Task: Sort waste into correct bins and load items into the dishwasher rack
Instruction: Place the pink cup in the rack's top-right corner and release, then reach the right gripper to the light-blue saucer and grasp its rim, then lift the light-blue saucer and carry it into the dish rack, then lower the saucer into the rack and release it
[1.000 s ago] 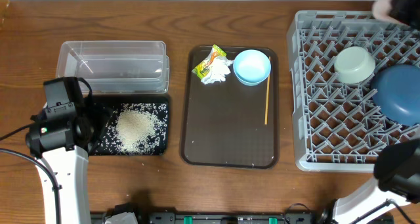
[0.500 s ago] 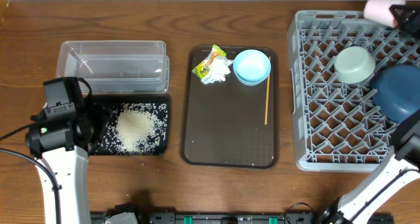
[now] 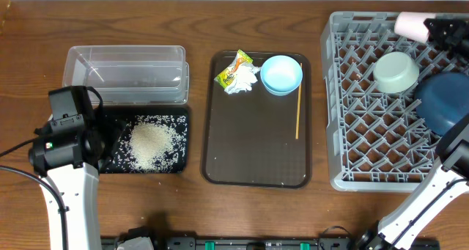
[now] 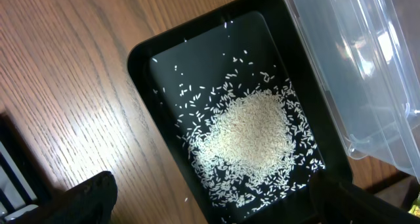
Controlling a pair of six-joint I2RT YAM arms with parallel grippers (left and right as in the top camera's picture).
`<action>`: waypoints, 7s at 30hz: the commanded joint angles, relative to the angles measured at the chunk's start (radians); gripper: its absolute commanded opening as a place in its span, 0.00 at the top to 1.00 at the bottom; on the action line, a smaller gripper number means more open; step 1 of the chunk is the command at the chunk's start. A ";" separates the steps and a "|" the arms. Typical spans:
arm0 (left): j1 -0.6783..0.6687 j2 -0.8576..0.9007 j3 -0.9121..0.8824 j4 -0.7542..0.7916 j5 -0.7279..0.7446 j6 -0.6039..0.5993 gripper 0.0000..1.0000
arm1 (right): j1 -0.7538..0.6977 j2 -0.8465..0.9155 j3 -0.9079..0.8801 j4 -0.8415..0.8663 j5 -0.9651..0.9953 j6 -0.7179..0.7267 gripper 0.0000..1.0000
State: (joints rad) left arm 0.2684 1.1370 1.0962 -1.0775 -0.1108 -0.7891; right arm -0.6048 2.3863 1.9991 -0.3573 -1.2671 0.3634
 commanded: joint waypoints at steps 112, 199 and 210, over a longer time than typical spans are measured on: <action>0.005 0.002 0.017 -0.006 -0.008 -0.010 0.04 | 1.063 -0.324 0.295 -1.004 1.349 -0.168 0.99; 0.005 0.002 0.017 -0.006 -0.008 -0.010 0.04 | -0.134 -0.595 -0.700 -1.088 0.011 -0.869 0.99; 0.005 0.002 0.016 -0.006 -0.008 -0.010 0.04 | 0.010 -0.595 -0.703 -1.027 0.032 -0.885 0.99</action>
State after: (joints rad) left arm 0.2684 1.1374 1.0962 -1.0775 -0.1108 -0.7891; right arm -0.6212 1.7851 1.3006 -1.4166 -1.2572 -0.5522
